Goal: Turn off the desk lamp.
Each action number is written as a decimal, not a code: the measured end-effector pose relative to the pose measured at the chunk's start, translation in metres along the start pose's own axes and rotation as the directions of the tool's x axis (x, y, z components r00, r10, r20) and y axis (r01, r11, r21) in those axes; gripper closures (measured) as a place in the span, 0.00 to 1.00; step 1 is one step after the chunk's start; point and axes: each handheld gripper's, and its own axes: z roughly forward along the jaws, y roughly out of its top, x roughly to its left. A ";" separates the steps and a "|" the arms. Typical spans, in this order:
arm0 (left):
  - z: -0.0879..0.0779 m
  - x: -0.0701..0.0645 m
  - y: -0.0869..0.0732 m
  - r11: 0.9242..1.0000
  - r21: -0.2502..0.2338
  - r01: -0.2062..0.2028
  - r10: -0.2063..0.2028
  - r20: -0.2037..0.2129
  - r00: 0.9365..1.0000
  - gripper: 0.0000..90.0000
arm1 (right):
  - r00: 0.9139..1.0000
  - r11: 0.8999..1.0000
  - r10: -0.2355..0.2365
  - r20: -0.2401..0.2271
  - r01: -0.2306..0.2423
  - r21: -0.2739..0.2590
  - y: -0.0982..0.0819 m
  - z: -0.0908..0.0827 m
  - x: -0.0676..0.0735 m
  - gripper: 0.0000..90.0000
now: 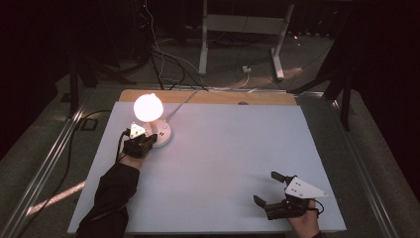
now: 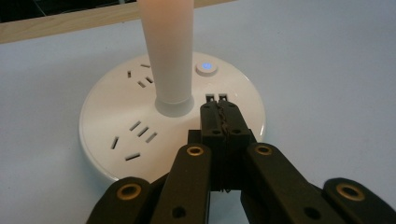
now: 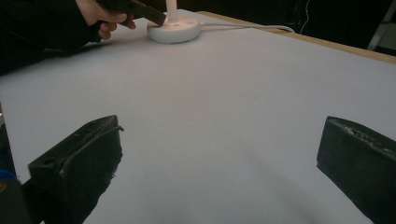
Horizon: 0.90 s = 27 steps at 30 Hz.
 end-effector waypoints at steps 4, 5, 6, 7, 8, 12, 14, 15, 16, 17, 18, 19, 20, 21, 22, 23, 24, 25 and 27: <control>-0.001 -0.003 0.002 0.999 0.013 -0.037 0.037 -0.013 0.999 1.00 | 1.000 1.000 -0.001 -0.002 0.001 0.003 0.000 0.001 0.001 0.00; -0.001 -0.002 0.002 0.999 0.000 -0.034 0.034 -0.002 0.999 1.00 | 1.000 1.000 0.000 -0.001 0.000 0.002 0.000 0.000 0.001 0.00; -0.003 -0.002 0.001 0.999 -0.013 -0.037 0.037 0.004 0.999 1.00 | 1.000 1.000 -0.002 0.000 0.002 0.003 0.000 0.000 0.000 0.00; -0.004 -0.003 0.002 0.999 -0.020 -0.035 0.035 0.001 0.999 1.00 | 1.000 1.000 -0.002 0.000 0.002 0.001 0.000 0.000 0.000 0.00; -0.006 -0.003 0.004 0.999 -0.024 -0.033 0.033 0.003 0.999 1.00 | 1.000 1.000 0.000 0.000 0.000 0.000 0.000 0.000 0.000 0.00; -0.011 -0.004 0.009 0.999 -0.042 -0.029 0.029 0.007 1.000 1.00 | 1.000 1.000 0.000 0.002 0.000 -0.001 0.000 -0.001 0.000 0.00; -0.012 -0.004 0.009 0.999 -0.040 -0.030 0.030 0.009 1.000 1.00 | 1.000 1.000 -0.002 0.001 0.002 -0.001 0.000 -0.001 0.000 0.00; -0.012 -0.004 0.009 0.999 -0.040 -0.033 0.034 0.004 0.999 1.00 | 1.000 1.000 -0.003 0.001 0.003 -0.001 0.000 -0.001 0.001 0.00; -0.012 -0.004 0.009 0.999 -0.039 -0.030 0.030 0.006 1.000 1.00 | 1.000 1.000 -0.004 0.002 0.004 -0.001 0.000 -0.001 0.001 0.00; -0.012 -0.004 0.009 0.999 -0.039 -0.028 0.028 0.009 1.000 1.00 | 1.000 1.000 -0.002 0.001 0.002 -0.001 0.000 -0.001 0.000 0.00; -0.011 -0.004 0.009 0.999 -0.039 -0.033 0.034 0.004 0.999 1.00 | 1.000 1.000 0.001 0.001 -0.001 -0.002 0.000 -0.001 0.000 0.00; -0.011 -0.004 0.009 0.999 -0.036 -0.032 0.033 0.009 0.999 1.00 | 1.000 1.000 0.000 0.002 0.000 -0.002 0.000 -0.001 0.000 0.00; -0.011 -0.004 0.009 0.999 -0.035 -0.034 0.035 0.008 0.999 1.00 | 1.000 1.000 0.000 0.003 0.000 -0.003 0.000 -0.001 0.000 0.00; -0.011 -0.004 0.009 0.999 -0.036 -0.034 0.035 0.009 0.999 1.00 | 1.000 1.000 0.001 0.002 -0.001 -0.002 0.000 -0.001 0.000 0.00; -0.011 -0.004 0.009 0.999 -0.034 -0.036 0.036 0.008 0.999 1.00 | 1.000 1.000 -0.001 0.002 0.001 -0.002 0.000 -0.001 0.000 0.00; -0.011 -0.004 0.009 0.999 -0.035 -0.037 0.037 0.008 0.999 1.00 | 1.000 1.000 -0.001 0.001 0.001 -0.002 0.000 -0.001 0.000 0.00; -0.010 -0.003 0.008 0.999 -0.034 -0.034 0.035 0.009 0.999 1.00 | 1.000 1.000 -0.001 0.001 0.001 -0.001 0.000 -0.001 0.000 0.00; -0.010 -0.003 0.008 0.999 -0.032 -0.034 0.035 0.009 0.999 1.00 | 1.000 1.000 0.000 0.001 0.000 -0.001 0.000 -0.001 0.000 0.00; -0.009 -0.003 0.007 0.999 -0.030 -0.032 0.032 0.008 0.999 1.00 | 1.000 1.000 0.000 0.001 0.000 -0.001 0.000 -0.001 0.000 0.00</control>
